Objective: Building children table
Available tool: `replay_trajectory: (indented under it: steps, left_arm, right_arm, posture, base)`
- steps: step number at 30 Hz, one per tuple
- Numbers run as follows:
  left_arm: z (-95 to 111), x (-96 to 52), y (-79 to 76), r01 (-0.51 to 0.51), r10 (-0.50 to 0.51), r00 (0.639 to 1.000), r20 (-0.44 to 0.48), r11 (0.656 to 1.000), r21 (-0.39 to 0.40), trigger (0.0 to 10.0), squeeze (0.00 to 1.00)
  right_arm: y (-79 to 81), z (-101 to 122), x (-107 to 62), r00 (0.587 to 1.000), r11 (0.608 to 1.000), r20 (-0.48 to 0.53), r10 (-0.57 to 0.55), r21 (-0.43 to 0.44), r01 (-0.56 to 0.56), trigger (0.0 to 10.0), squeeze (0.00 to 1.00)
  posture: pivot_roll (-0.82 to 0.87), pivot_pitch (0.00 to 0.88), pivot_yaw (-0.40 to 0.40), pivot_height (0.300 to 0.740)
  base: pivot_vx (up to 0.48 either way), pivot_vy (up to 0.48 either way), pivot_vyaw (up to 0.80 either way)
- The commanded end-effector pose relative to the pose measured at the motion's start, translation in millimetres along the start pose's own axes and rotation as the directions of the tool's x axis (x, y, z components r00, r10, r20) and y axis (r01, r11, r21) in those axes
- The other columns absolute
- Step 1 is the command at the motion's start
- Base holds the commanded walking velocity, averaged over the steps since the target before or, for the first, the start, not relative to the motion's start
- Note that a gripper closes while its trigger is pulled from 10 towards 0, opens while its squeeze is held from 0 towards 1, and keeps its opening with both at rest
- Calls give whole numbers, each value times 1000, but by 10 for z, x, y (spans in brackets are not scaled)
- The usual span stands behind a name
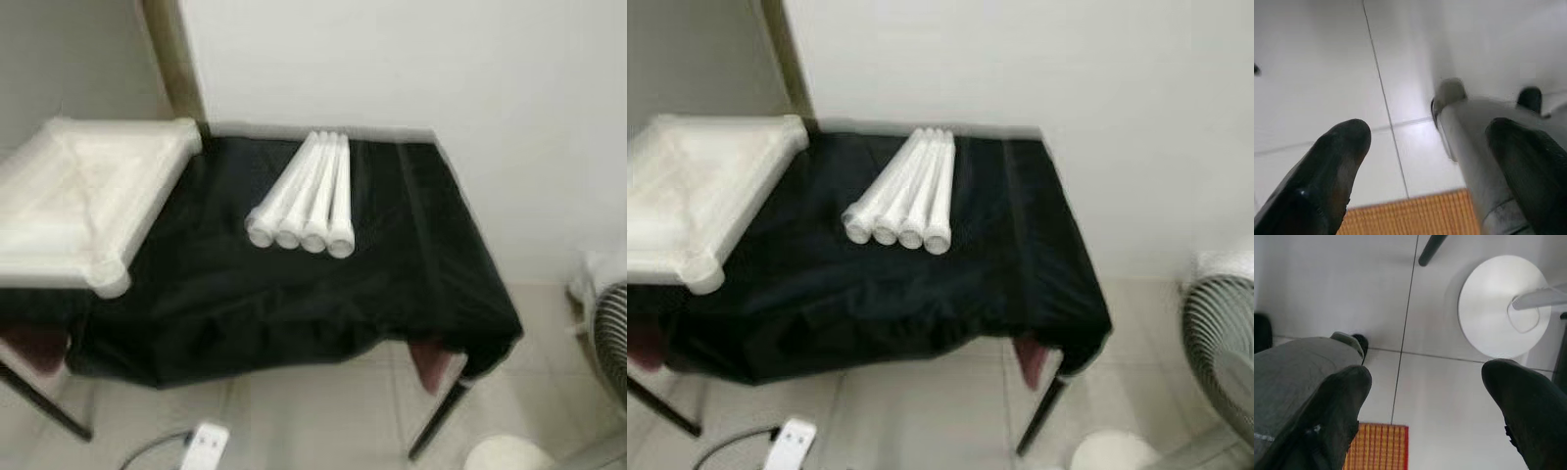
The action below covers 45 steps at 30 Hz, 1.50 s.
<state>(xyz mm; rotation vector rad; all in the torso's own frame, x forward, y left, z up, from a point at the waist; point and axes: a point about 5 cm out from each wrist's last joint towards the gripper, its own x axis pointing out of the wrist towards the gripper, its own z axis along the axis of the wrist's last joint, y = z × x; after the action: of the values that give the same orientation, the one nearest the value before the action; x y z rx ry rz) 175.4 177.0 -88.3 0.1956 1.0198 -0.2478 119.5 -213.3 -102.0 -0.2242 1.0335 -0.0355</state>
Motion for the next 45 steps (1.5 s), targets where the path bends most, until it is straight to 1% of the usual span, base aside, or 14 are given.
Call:
replay_trajectory:
  steps: [1, 10, 13, 18, 19, 21, 22, 27, 28, 30, 31, 38, 44, 45]
  left_arm:
    - [-94, -15, 21, -14, 14, 999, -38, 1000, -3, 10000, 0]
    - [-47, -12, 26, -2, 2, 1000, -13, 999, 33, 10000, 0]
    - [4, -6, -6, 34, -36, 999, 12, 995, 89, 10000, 0]
    - [35, -7, 17, 22, -24, 999, 35, 998, 53, 10000, 0]
    - [39, -11, 16, 44, -45, 998, 51, 999, 14, 10000, 1000]
    - [41, -14, 13, 62, -61, 996, 63, 998, -13, 10000, 1000]
    - [34, -17, 23, 61, -61, 996, 61, 998, -11, 10000, 1000]
    - [4, -34, 104, 5, -4, 998, 61, 1000, -16, 10000, 1000]
    - [2, -42, 135, -13, 15, 997, 70, 1000, -26, 10000, 1000]
    - [-3, -47, 153, -24, 26, 997, 76, 999, -31, 10000, 1000]
    - [4, -53, 175, -44, 46, 995, 88, 999, -33, 10000, 0]
    - [246, -73, 211, 9, -8, 971, 241, 1000, -2, 10000, 0]
    - [468, -126, 303, 51, -52, 929, 367, 999, 11, 10000, 0]
    - [566, -151, 332, 55, -57, 906, 419, 998, 16, 10000, 0]
  right_arm:
    - [185, -30, -7, 998, 998, -20, 59, 9, -58, 10000, 0]
    - [163, -61, -17, 998, 998, -22, 54, 24, -53, 10000, 0]
    - [171, -81, -23, 998, 998, -25, 62, 18, -62, 10000, 0]
    - [124, -133, -38, 997, 995, -33, 65, 73, -63, 10000, 0]
    - [113, -141, -41, 997, 994, -31, 70, 92, -67, 10000, 898]
    - [108, -145, -43, 997, 992, -28, 73, 102, -70, 10000, 898]
    - [106, -147, -46, 997, 992, -23, 80, 104, -77, 10000, 1000]
    - [82, -142, -53, 997, 994, 2, 72, 85, -72, 10000, 1000]
    - [72, -124, -51, 997, 994, 16, 72, 81, -73, 10000, 0]
    - [69, -114, -50, 997, 994, 24, 74, 79, -76, 10000, 0]
    - [49, -86, -46, 997, 995, 41, 63, 73, -66, 10000, 0]
    - [-56, 326, -30, 957, 999, 288, 31, 18, -37, 10000, 0]
    - [-49, 649, -90, 874, 999, 485, 43, -2, -48, 10000, 0]
    - [-44, 768, -122, 837, 999, 545, 42, -16, -40, 10000, 0]
  posture:
    - [46, 0, 20, 740]
    - [34, 0, 11, 740]
    - [34, 0, -3, 740]
    - [33, 0, 5, 740]
    - [35, 0, 7, 740]
    - [35, 0, 7, 740]
    - [34, 0, 15, 740]
    - [19, 0, 39, 740]
    - [10, 0, 47, 740]
    - [1, 0, 57, 740]
    - [2, 0, 66, 740]
    - [27, 0, 46, 740]
    - [35, 0, 43, 740]
    - [45, 0, 31, 740]
  base:
    - [0, 0, 0]
    - [0, 0, 0]
    - [0, 0, 0]
    - [0, 0, 0]
    - [0, 0, 0]
    - [0, 0, 0]
    - [0, 0, 0]
    - [0, 0, 0]
    - [0, 0, 0]
    - [0, 0, 0]
    - [0, 0, 0]
    - [0, 0, 0]
    - [0, 0, 0]
    - [0, 0, 0]
